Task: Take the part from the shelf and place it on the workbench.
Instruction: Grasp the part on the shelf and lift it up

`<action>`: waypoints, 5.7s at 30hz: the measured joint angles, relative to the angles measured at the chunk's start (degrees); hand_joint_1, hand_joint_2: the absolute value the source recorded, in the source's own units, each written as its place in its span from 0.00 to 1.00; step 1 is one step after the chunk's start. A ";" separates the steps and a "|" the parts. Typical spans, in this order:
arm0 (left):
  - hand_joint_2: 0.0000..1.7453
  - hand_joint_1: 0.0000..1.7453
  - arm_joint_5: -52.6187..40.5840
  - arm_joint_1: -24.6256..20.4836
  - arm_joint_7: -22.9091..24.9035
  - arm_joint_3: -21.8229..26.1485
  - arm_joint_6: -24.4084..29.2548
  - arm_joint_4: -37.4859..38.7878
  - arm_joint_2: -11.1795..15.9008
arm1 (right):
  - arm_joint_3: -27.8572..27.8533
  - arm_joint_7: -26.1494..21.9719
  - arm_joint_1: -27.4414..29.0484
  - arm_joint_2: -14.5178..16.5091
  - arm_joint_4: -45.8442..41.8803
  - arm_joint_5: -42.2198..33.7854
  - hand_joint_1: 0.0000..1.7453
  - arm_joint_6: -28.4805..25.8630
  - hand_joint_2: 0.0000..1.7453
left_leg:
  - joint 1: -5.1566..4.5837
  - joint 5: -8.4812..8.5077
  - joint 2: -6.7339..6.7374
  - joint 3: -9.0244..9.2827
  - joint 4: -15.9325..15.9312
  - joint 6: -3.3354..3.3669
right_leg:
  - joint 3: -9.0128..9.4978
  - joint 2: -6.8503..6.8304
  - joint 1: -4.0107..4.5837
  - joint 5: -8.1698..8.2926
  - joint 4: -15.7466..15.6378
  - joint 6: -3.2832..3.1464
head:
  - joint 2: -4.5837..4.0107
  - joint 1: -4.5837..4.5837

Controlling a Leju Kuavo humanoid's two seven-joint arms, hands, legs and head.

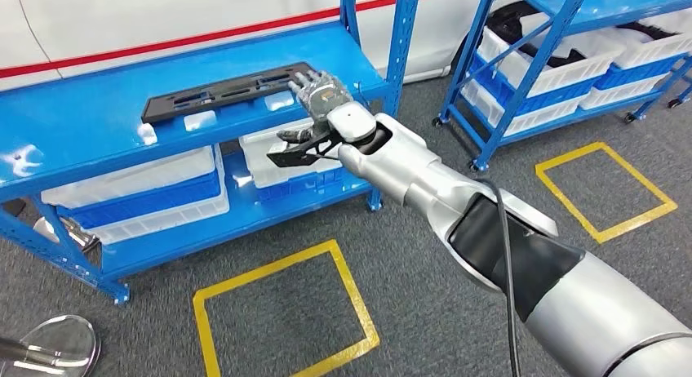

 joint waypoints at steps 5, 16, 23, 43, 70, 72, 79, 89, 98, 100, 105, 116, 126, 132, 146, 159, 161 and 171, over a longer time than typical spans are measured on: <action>0.00 0.00 -0.45 -0.01 -0.12 0.03 0.22 0.00 -0.03 | 2.07 -0.41 -1.71 2.63 -1.92 0.78 0.00 2.58 0.00 | 0.15 -2.26 0.08 -1.32 3.15 -1.23 | 0.48 0.43 -0.11 -0.05 -0.73 -2.05 | 0.00 -0.01; 0.00 0.00 -0.87 -0.35 -0.25 0.02 0.37 0.00 0.14 | 5.47 -1.16 -3.84 8.17 -5.94 0.26 0.00 4.70 0.00 | -0.66 0.88 0.10 -0.68 0.05 0.36 | 1.63 0.75 1.15 -0.66 -1.07 -2.44 | 0.00 -0.02; 0.00 0.00 -1.18 -0.33 -0.96 0.03 0.24 0.00 -0.11 | 7.23 -0.91 -4.55 8.52 -7.89 -1.89 0.00 5.20 0.00 | -0.11 1.72 0.31 0.24 -1.87 1.32 | -4.09 0.27 0.97 -7.25 11.24 -0.71 | 0.00 0.01; 0.00 0.00 -1.87 -0.20 -0.04 0.07 0.37 0.00 -0.50 | 11.97 -1.02 -4.56 9.03 -9.27 -3.60 0.00 5.81 0.00 | 0.16 -0.94 0.13 -3.49 6.30 -1.69 | 1.81 0.28 0.62 -0.02 -1.78 -3.07 | 0.00 -0.02; 0.00 0.00 -1.93 -0.25 0.26 0.38 0.17 0.00 -0.86 | 14.50 -1.61 -4.47 9.33 -8.53 -5.35 0.00 5.85 0.00 | 0.24 -6.57 0.04 -6.89 14.17 -2.04 | 1.71 0.16 0.74 0.33 -2.23 -3.37 | 0.00 -0.03; 0.00 0.00 -1.93 -0.14 0.27 0.39 0.17 0.00 -0.85 | 14.60 -1.63 -4.37 9.33 -8.41 -5.40 0.00 5.86 0.00 | 0.31 -4.50 0.06 -6.82 13.20 -2.09 | 1.85 0.22 0.74 0.15 -2.14 -3.30 | 0.00 -0.03; 0.00 0.00 -1.95 -0.16 0.28 0.40 0.16 0.00 -0.86 | 14.67 -1.62 -4.57 9.30 -8.21 -5.51 0.00 5.81 0.00 | -0.09 1.15 0.00 -0.01 -1.25 -0.44 | 2.17 0.41 1.02 -0.41 -2.23 -1.64 | 0.00 -0.01; 0.00 0.00 -2.14 -0.11 0.06 0.51 0.17 0.00 -0.89 | 15.11 -1.52 -4.22 8.15 -7.65 -5.82 0.00 5.64 0.00 | 0.10 0.01 -0.03 1.12 -1.02 1.01 | -3.49 0.11 0.80 -0.76 5.80 -0.96 | 0.00 0.00; 0.00 0.00 -2.69 -0.23 0.12 0.53 0.24 0.00 -0.99 | 15.20 -1.28 -4.52 7.48 -7.67 -6.09 0.00 5.36 0.00 | -0.03 -4.42 0.05 -1.63 5.83 -1.44 | 1.17 0.28 0.68 0.81 -2.32 -3.18 | 0.00 -0.03; 0.00 0.00 -2.73 -0.26 0.12 0.53 0.26 0.00 -1.02 | 15.24 -1.22 -4.43 7.48 -7.67 -6.08 0.00 5.36 0.00 | 0.09 -6.77 0.07 -5.39 12.56 -1.86 | 1.47 0.27 0.74 0.56 -2.33 -3.47 | 0.00 -0.04; 0.00 0.00 -2.75 -0.11 0.13 0.53 0.34 0.00 -1.01 | 15.37 -1.10 -4.35 7.44 -7.64 -6.03 0.00 5.35 0.00 | 0.01 0.45 0.09 -2.58 3.85 -1.33 | 2.49 0.55 0.88 -0.37 -2.15 -3.08 | 0.00 -0.04; 0.00 0.00 -3.03 -0.30 0.08 0.55 0.34 0.00 -0.99 | 15.52 -1.10 -4.21 6.40 -7.64 -6.01 0.00 5.18 0.00 | 0.09 1.30 0.28 0.92 -2.26 1.33 | -5.50 0.26 0.72 -7.12 13.11 -0.57 | 0.00 -0.01; 0.00 0.00 -3.18 -0.26 0.07 0.55 0.34 0.00 -1.04 | 15.59 -1.08 -4.18 6.09 -7.61 -6.00 0.00 5.22 0.00 | 0.02 -1.30 0.06 0.75 0.28 -0.86 | 0.14 0.16 0.53 0.56 -1.17 -2.09 | 0.00 -0.01; 0.00 0.00 -3.68 -0.21 0.09 0.55 0.34 0.00 -1.09 | 15.60 -1.10 -2.64 6.04 -7.44 -5.63 0.00 5.10 0.00 | 0.20 -6.37 0.14 -7.14 14.92 -1.77 | 1.34 0.18 0.53 0.09 -1.69 -3.14 | 0.00 -0.02; 0.00 0.00 -3.81 -0.28 0.33 0.55 0.36 0.00 -1.08 | 15.61 -1.12 -1.86 5.62 -7.02 -5.25 0.00 4.86 0.00 | 0.07 1.30 0.21 0.48 -1.83 1.30 | -5.01 0.18 0.67 -6.85 11.92 -0.42 | 0.00 0.00; 0.00 0.00 -3.96 -0.28 0.49 0.55 0.31 0.00 -1.42 | 15.63 -1.18 -1.97 5.52 -6.53 -5.00 0.00 4.82 0.00 | 0.03 -3.75 0.06 -2.04 5.79 -1.29 | 1.21 0.20 0.56 0.37 -1.88 -2.96 | 0.00 -0.02; 0.00 0.00 -4.03 -0.33 0.50 0.55 0.30 0.00 -1.45 | 15.63 -1.26 -1.76 5.56 -6.51 -4.99 0.00 4.83 0.00 | 0.11 -6.34 0.06 -5.91 12.91 -1.62 | 1.43 0.20 0.65 0.18 -1.90 -3.24 | 0.00 -0.02; 0.00 0.00 -4.25 -0.24 0.60 0.55 0.32 0.00 -1.42 | 15.63 -1.28 -1.51 5.55 -6.46 -4.81 0.00 4.84 0.00 | -0.40 1.52 0.06 -0.15 -1.36 0.27 | 2.48 0.36 1.03 -0.77 -2.09 -1.68 | 0.00 -0.02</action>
